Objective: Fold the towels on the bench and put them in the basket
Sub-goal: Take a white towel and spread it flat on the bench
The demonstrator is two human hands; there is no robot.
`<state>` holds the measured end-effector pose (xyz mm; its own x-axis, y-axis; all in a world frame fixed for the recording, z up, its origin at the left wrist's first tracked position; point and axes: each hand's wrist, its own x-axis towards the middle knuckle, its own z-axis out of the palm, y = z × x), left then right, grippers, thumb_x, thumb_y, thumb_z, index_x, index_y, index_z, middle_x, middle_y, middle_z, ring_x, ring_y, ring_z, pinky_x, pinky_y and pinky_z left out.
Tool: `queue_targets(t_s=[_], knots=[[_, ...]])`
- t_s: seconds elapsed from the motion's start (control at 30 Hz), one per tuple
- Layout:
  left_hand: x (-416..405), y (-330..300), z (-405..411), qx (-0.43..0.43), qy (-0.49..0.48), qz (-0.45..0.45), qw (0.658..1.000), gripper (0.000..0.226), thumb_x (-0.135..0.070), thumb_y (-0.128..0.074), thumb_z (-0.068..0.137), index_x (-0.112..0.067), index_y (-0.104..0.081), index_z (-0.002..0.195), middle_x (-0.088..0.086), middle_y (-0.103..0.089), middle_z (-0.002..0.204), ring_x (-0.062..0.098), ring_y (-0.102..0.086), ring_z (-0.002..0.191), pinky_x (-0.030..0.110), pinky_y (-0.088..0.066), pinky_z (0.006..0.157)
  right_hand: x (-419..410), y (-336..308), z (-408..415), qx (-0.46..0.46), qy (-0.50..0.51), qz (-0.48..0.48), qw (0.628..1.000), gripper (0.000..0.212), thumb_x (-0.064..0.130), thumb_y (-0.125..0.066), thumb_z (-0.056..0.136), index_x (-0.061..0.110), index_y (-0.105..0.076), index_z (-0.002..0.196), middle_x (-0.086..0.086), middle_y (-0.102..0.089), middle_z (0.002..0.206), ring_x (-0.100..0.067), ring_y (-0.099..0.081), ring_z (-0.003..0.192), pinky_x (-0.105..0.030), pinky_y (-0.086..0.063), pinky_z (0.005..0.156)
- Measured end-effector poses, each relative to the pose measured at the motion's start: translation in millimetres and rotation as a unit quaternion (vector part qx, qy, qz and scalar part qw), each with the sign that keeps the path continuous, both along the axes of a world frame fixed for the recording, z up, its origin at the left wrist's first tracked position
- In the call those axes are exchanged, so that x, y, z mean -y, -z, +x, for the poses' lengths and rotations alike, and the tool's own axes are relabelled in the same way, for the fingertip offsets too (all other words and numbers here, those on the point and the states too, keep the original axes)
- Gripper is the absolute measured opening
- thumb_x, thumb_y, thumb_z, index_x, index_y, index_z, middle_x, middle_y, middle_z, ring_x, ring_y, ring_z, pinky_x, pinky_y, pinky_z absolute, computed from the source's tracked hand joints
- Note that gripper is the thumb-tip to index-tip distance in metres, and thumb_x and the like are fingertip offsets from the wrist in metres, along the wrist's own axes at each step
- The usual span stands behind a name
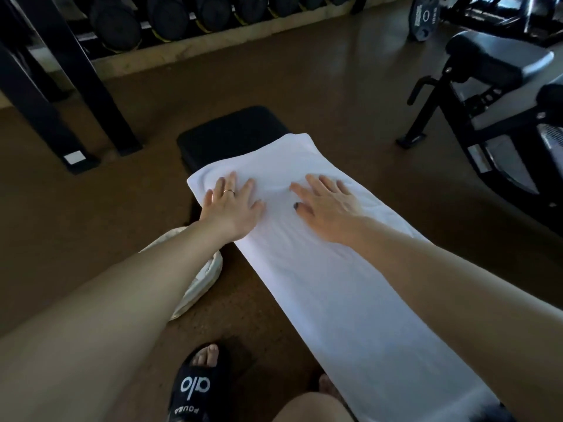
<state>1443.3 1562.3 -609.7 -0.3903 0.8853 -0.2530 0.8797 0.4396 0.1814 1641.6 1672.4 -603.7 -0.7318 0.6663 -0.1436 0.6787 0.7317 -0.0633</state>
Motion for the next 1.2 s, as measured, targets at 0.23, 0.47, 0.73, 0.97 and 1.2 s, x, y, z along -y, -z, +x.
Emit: queue_targets(t_s=[0.23, 0.47, 0.73, 0.97, 1.2], knots=[[-33, 11, -41, 0.013, -0.057, 0.092, 0.994, 0.056, -0.053, -0.025, 0.107, -0.038, -0.019, 0.160, 0.004, 0.001, 0.171, 0.029, 0.007, 0.157, 0.052, 0.002, 0.126, -55, 6, -46, -0.158, 0.087, 0.018, 0.983, 0.041, 0.041, -0.039, 0.105, 0.019, -0.059, 0.134, -0.011, -0.059, 0.135, -0.036, -0.051, 0.127, -0.043, -0.038, 0.105], [-37, 2, -75, 0.100, -0.237, 0.239, 0.936, 0.062, -0.044, -0.061, 0.095, -0.021, -0.034, 0.145, 0.009, -0.033, 0.146, 0.030, -0.035, 0.135, 0.042, -0.039, 0.103, -113, -5, -94, -0.214, 0.201, -0.111, 0.949, 0.054, 0.047, -0.047, 0.102, 0.033, -0.039, 0.154, -0.011, -0.055, 0.143, -0.035, -0.056, 0.125, -0.044, -0.048, 0.101], [-22, 16, -110, 0.393, -0.385, 0.220, 0.805, 0.047, -0.047, -0.068, 0.085, -0.011, -0.065, 0.115, 0.018, -0.063, 0.118, 0.031, -0.064, 0.100, 0.044, -0.056, 0.085, -142, 7, -119, -0.311, 0.262, -0.107, 0.907, 0.046, 0.032, -0.066, 0.096, 0.024, -0.057, 0.140, 0.001, -0.064, 0.128, -0.016, -0.063, 0.097, -0.028, -0.048, 0.081], [-30, 10, -126, 0.269, -0.276, 0.260, 0.885, 0.023, -0.045, -0.061, 0.098, -0.023, -0.065, 0.094, 0.001, -0.065, 0.098, 0.018, -0.063, 0.088, 0.036, -0.054, 0.077, -159, 6, -125, -0.321, 0.235, -0.088, 0.913, 0.024, 0.007, -0.060, 0.096, 0.018, -0.068, 0.116, 0.001, -0.065, 0.110, -0.019, -0.063, 0.099, -0.028, -0.050, 0.079], [-42, 18, -139, 0.223, -0.276, 0.285, 0.890, 0.024, -0.048, -0.064, 0.097, -0.025, -0.065, 0.090, -0.003, -0.065, 0.092, 0.014, -0.062, 0.085, 0.032, -0.054, 0.074, -171, 3, -138, -0.349, 0.243, -0.036, 0.904, 0.014, 0.003, -0.051, 0.101, 0.014, -0.051, 0.110, -0.002, -0.054, 0.101, -0.016, -0.055, 0.086, -0.026, -0.044, 0.069]])
